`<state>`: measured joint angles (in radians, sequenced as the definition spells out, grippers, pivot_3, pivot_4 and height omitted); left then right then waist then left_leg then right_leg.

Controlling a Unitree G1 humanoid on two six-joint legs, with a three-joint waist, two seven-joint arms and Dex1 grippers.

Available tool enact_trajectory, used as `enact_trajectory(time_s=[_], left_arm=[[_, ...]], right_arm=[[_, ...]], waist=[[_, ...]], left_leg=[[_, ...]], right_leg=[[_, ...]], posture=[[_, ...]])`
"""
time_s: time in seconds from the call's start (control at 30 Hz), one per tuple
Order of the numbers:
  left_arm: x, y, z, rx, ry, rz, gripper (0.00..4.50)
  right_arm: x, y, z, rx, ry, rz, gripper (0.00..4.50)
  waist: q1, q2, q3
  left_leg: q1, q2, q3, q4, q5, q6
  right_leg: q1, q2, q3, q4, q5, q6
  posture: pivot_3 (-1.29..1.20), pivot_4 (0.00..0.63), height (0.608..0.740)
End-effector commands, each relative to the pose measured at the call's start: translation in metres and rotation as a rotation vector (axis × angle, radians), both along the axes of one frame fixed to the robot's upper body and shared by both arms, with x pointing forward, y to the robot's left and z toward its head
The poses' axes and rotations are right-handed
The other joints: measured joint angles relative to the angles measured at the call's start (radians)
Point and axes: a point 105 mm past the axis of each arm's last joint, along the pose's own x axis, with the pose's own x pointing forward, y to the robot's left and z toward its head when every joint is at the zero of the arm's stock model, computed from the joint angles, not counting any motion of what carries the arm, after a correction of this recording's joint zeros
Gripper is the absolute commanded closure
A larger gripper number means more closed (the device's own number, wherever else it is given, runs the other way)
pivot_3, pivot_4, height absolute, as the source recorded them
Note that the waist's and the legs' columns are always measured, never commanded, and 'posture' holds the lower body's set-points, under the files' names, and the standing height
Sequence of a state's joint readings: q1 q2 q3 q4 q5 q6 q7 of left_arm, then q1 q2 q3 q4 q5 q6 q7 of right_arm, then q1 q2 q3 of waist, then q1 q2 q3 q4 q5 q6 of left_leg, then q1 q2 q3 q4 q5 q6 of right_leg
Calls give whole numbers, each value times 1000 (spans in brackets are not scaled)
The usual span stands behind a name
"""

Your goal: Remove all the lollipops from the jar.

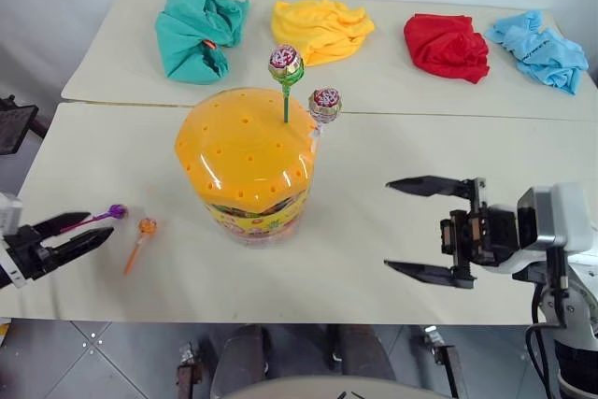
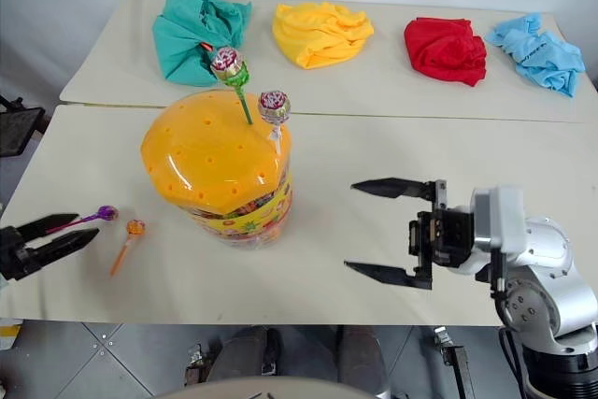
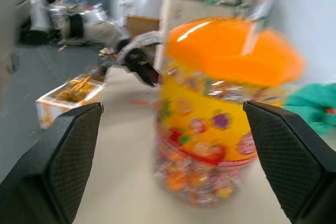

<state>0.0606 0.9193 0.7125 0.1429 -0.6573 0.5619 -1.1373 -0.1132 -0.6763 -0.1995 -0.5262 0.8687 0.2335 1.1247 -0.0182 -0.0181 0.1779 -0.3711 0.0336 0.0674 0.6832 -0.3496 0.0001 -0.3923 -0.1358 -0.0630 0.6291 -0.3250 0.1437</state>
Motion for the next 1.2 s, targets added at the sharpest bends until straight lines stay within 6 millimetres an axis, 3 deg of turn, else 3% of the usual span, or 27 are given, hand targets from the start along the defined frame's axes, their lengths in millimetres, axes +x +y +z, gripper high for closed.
enact_trajectory(time_s=[0.03,0.13,0.23,0.4,0.57,0.67,1.07,1.2], left_arm=[[-8,-23,68,-204,-230,-149,316],[-16,-50,95,-288,-319,-271,316],[-26,-76,105,-272,-440,-365,316],[-30,-88,101,-336,-407,-452,316],[-28,-88,95,-329,-408,-463,316],[-27,-87,87,-323,-388,-465,278],[-23,-90,89,-328,-402,-512,278],[-20,-92,95,-348,-431,-552,278]], right_arm=[[15,14,23,46,47,-71,0],[20,29,34,66,53,-23,0],[29,44,41,64,55,-5,0],[37,73,53,59,30,58,0],[38,86,60,53,21,100,0],[39,87,56,13,6,102,606],[38,76,52,39,-21,106,4376],[35,60,68,200,30,134,4446]], waist=[[-3,0,0],[-9,1,0],[-12,5,0],[-16,5,0],[-9,5,0],[-10,5,0],[-10,5,0],[-9,5,0]], left_leg=[[0,0,0,0,0,0],[1,0,-3,0,0,-1],[0,-2,-3,-2,0,0],[-1,-3,-1,-1,-1,1],[-1,-2,0,0,0,0],[-1,-3,0,0,0,0],[-1,-3,0,0,0,0],[-1,-3,0,0,0,0]], right_leg=[[0,-1,0,0,0,0],[0,-8,-2,0,1,-1],[0,-7,-4,1,1,-1],[0,-1,-5,0,1,1],[0,2,-5,0,1,1],[0,2,-4,0,2,1],[0,3,-4,-1,2,1],[0,3,-4,-1,2,1]], posture=[[0,150,740],[0,150,740],[0,150,740],[0,150,740],[0,150,740],[0,150,740],[0,150,740],[0,150,740]])
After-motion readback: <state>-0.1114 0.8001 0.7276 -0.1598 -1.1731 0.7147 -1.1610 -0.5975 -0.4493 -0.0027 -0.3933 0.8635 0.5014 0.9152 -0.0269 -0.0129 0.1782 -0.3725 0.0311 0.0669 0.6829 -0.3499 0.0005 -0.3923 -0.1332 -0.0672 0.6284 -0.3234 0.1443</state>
